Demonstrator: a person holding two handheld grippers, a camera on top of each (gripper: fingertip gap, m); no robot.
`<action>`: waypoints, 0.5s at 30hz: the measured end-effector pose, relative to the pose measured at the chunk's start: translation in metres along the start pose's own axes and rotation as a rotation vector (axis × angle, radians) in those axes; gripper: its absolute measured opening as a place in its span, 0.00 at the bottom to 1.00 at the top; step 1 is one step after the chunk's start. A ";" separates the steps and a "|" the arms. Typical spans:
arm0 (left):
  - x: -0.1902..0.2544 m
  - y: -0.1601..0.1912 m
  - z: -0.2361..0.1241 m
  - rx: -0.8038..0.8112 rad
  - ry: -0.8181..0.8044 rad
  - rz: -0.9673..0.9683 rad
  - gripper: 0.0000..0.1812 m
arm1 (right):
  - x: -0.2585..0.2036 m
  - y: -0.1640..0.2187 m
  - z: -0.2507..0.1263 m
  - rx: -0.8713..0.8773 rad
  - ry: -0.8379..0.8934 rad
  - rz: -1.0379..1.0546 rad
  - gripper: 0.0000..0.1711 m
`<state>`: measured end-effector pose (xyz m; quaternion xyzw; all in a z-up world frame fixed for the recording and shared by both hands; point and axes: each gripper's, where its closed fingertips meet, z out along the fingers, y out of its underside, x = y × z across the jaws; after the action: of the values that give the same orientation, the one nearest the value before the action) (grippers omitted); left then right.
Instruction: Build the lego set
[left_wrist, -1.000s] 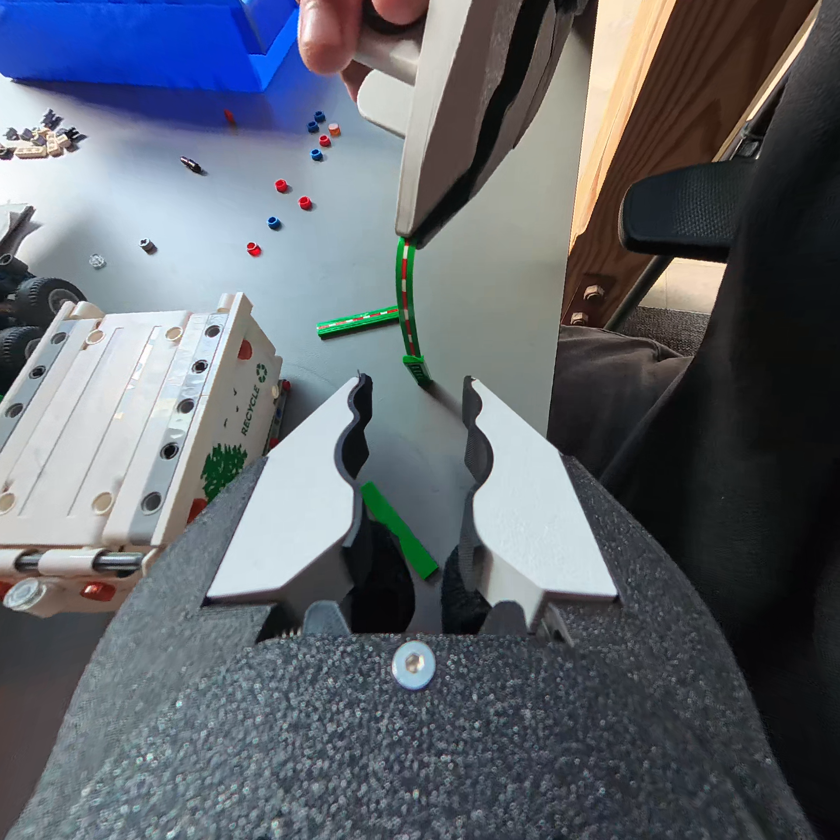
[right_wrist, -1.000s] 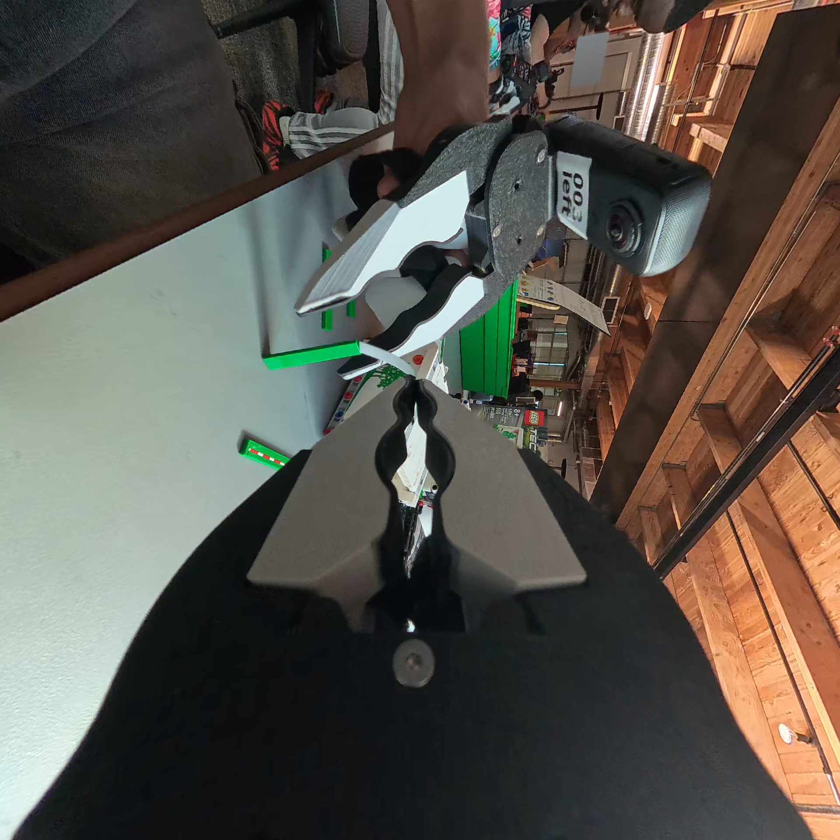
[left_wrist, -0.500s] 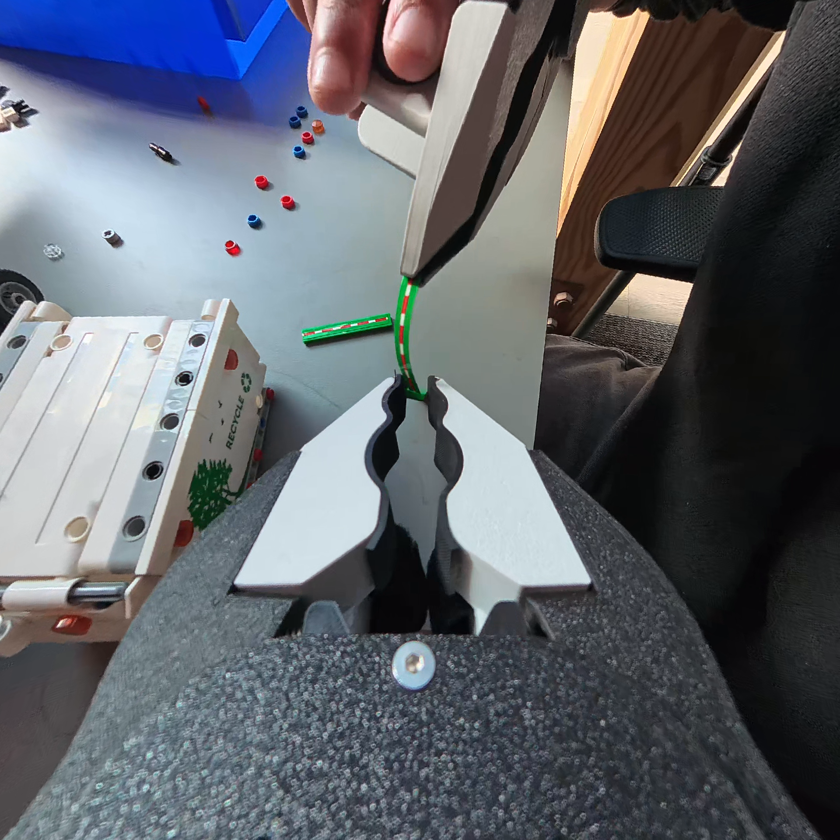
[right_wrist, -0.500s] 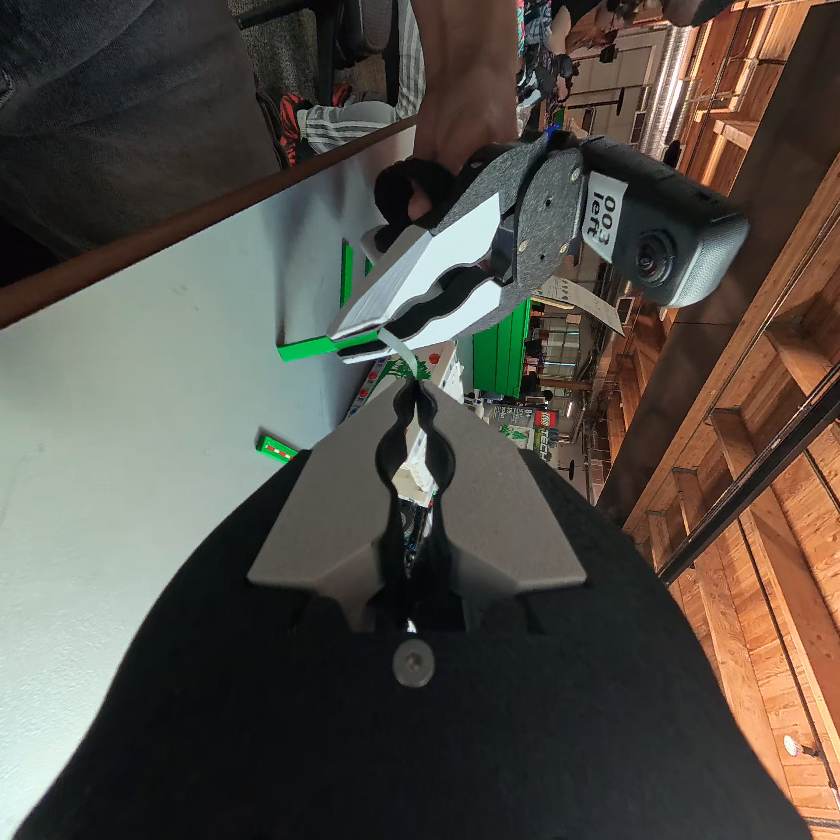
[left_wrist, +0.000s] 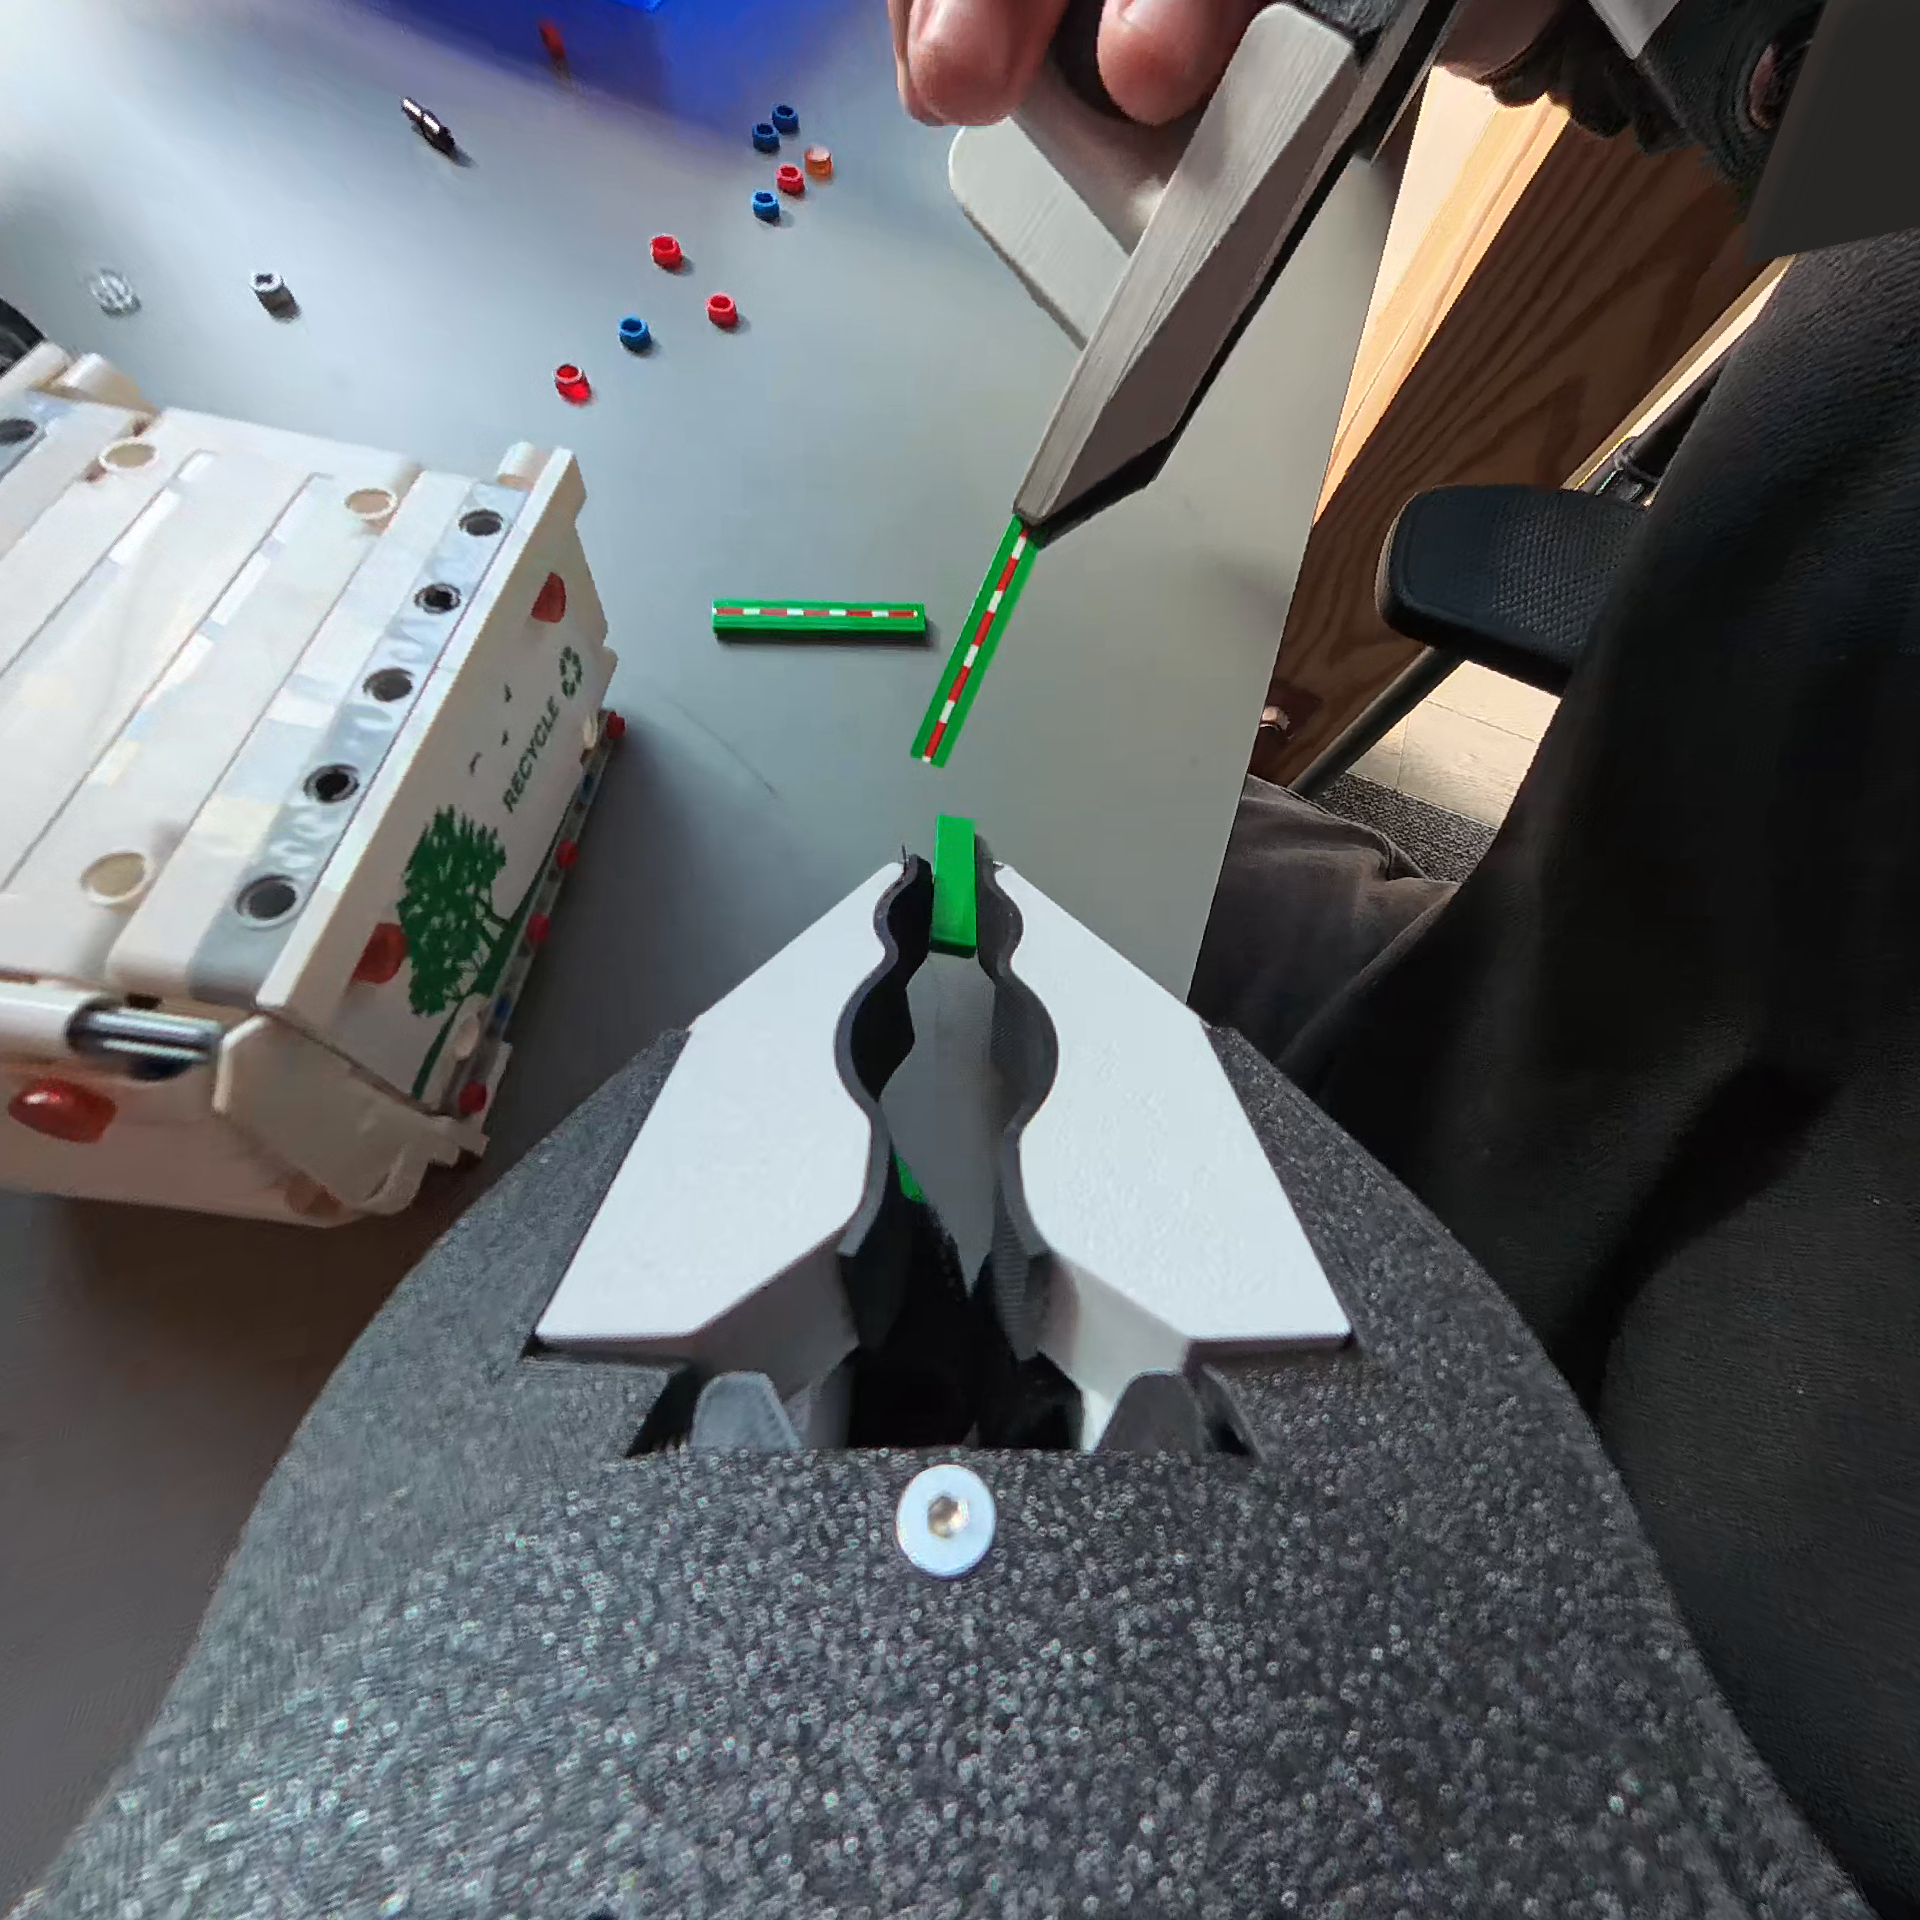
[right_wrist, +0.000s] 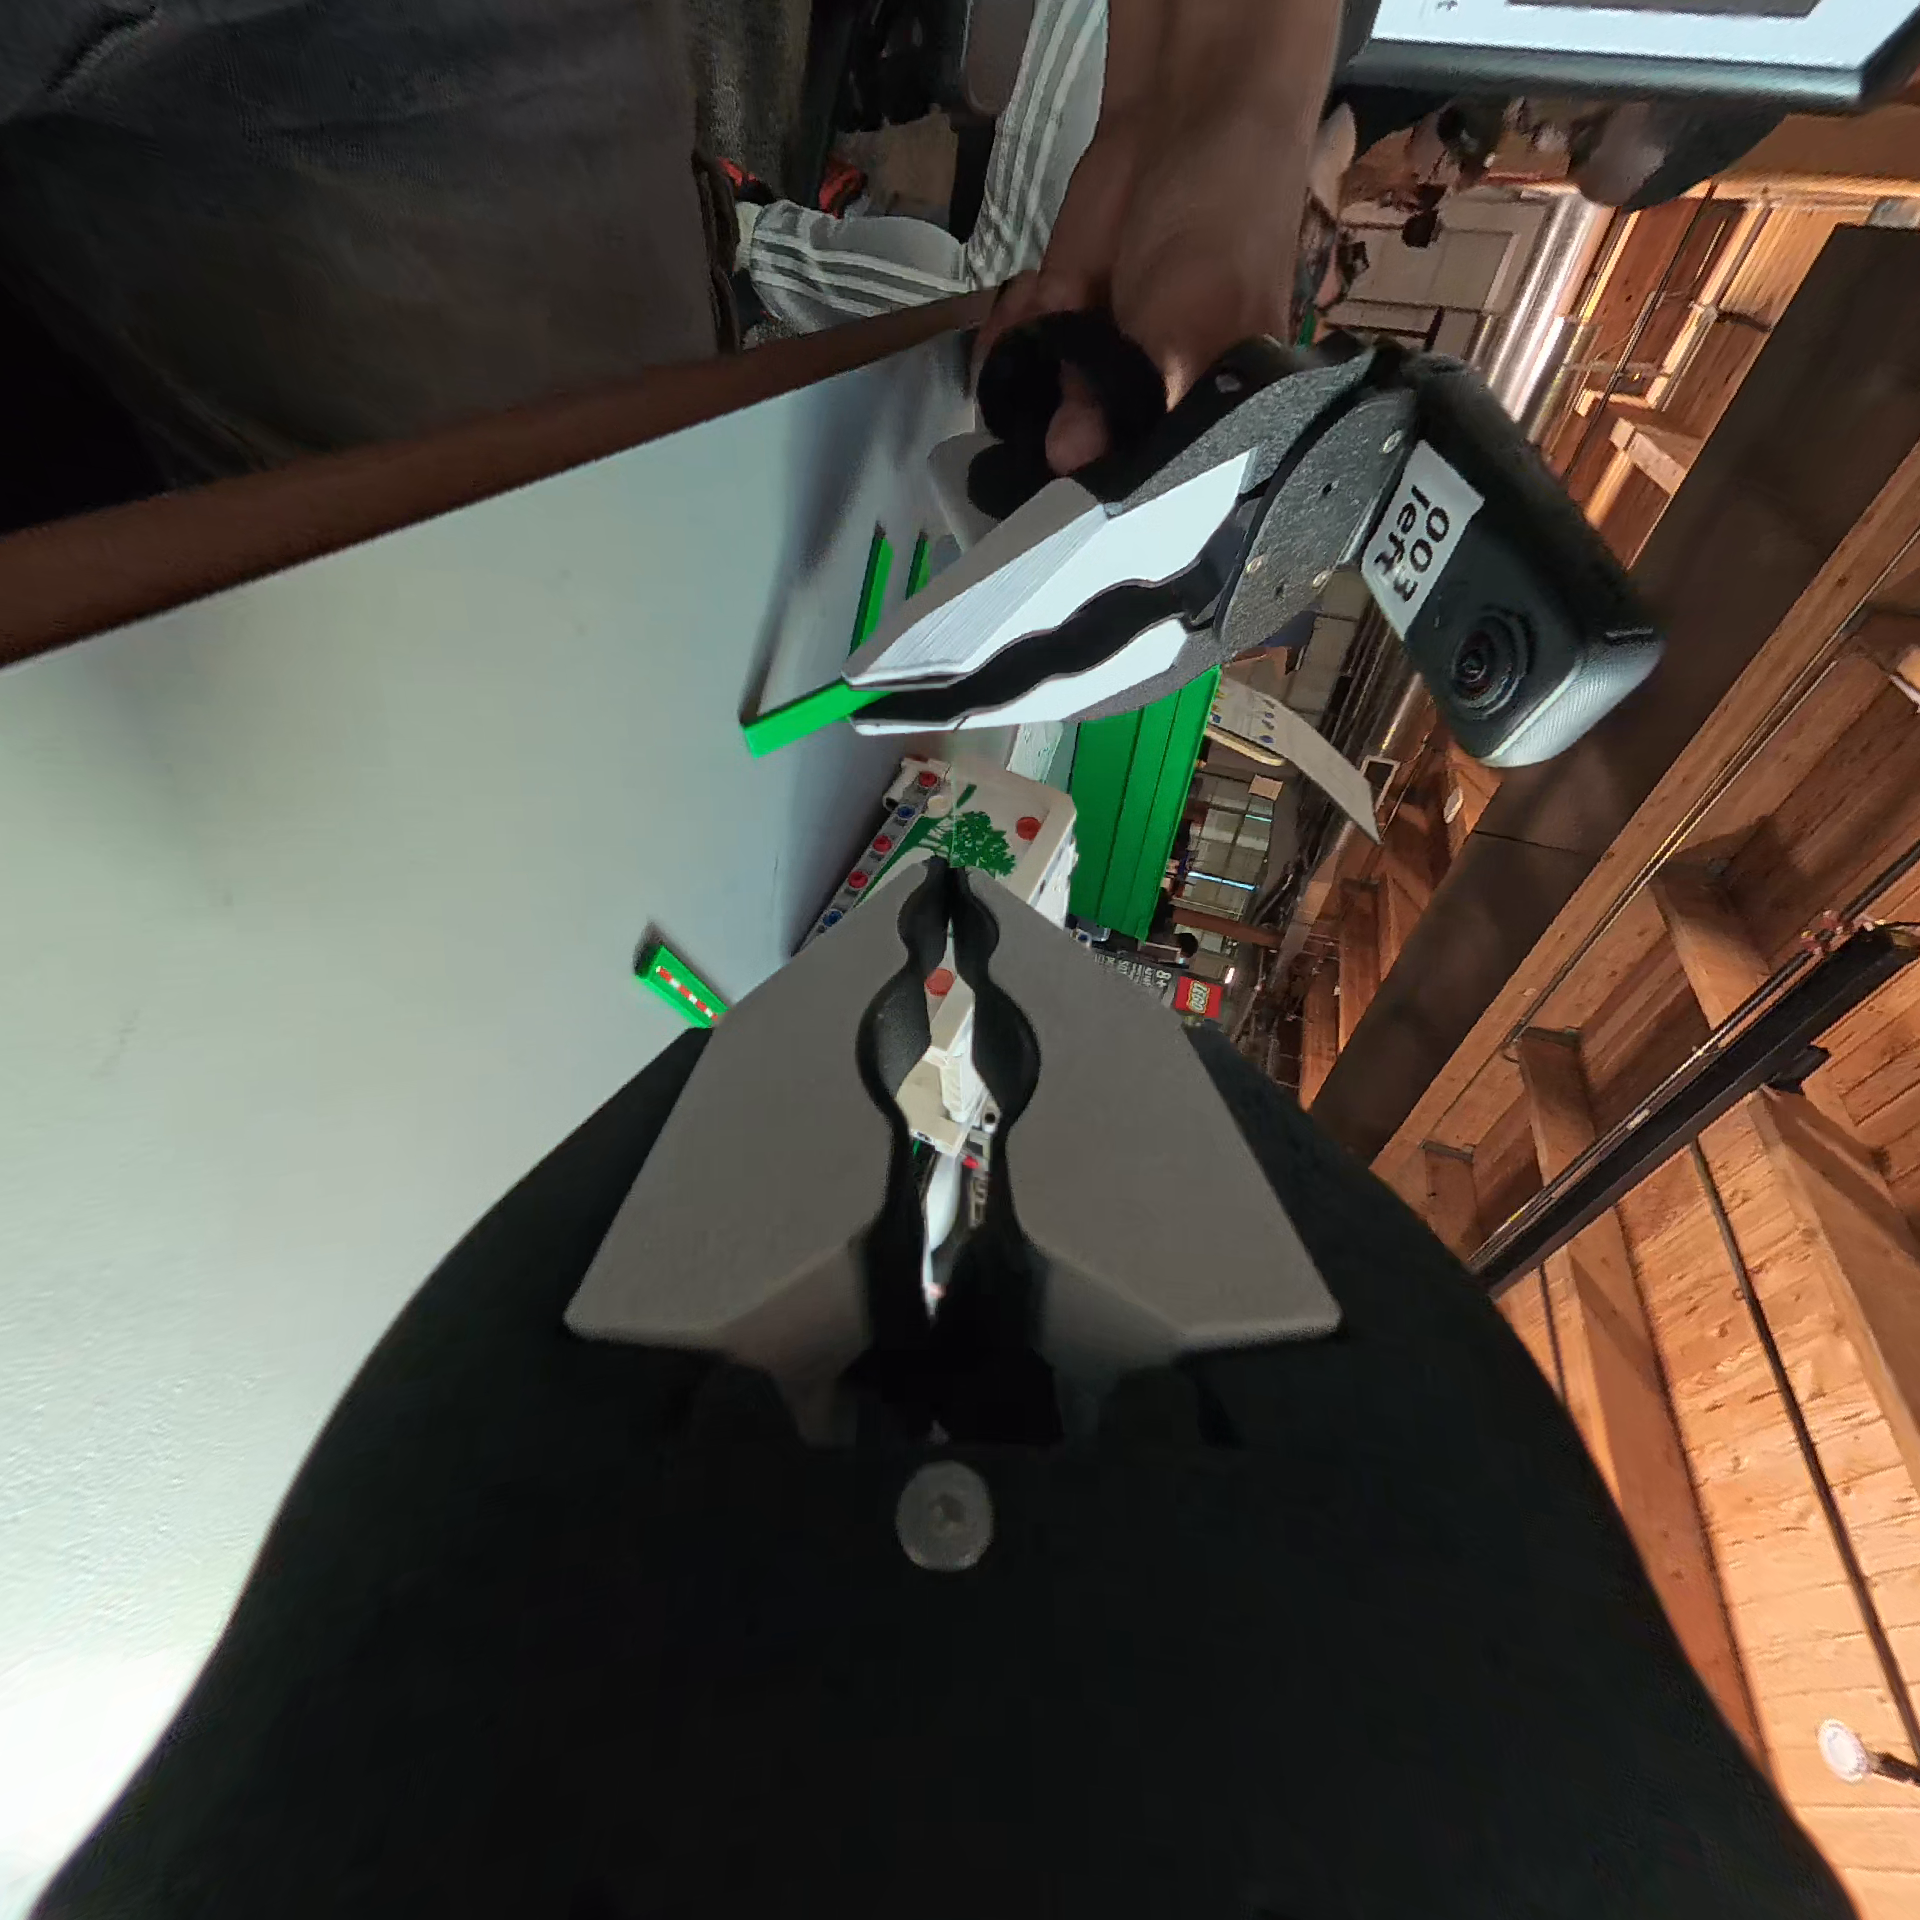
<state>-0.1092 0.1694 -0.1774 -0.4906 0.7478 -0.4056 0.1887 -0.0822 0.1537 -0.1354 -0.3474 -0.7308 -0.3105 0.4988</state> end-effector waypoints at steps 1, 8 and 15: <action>0.000 0.004 0.000 -0.011 -0.003 -0.010 0.04 | -0.002 -0.001 0.001 0.004 0.007 -0.025 0.00; 0.008 0.018 0.001 -0.082 0.016 0.014 0.10 | -0.015 -0.016 0.010 0.087 0.013 -0.005 0.00; 0.011 0.023 -0.008 -0.107 0.027 0.010 0.12 | -0.015 -0.015 0.010 0.119 0.020 0.051 0.00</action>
<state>-0.1330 0.1675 -0.1896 -0.4907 0.7733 -0.3709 0.1540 -0.0956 0.1499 -0.1545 -0.3324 -0.7338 -0.2570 0.5338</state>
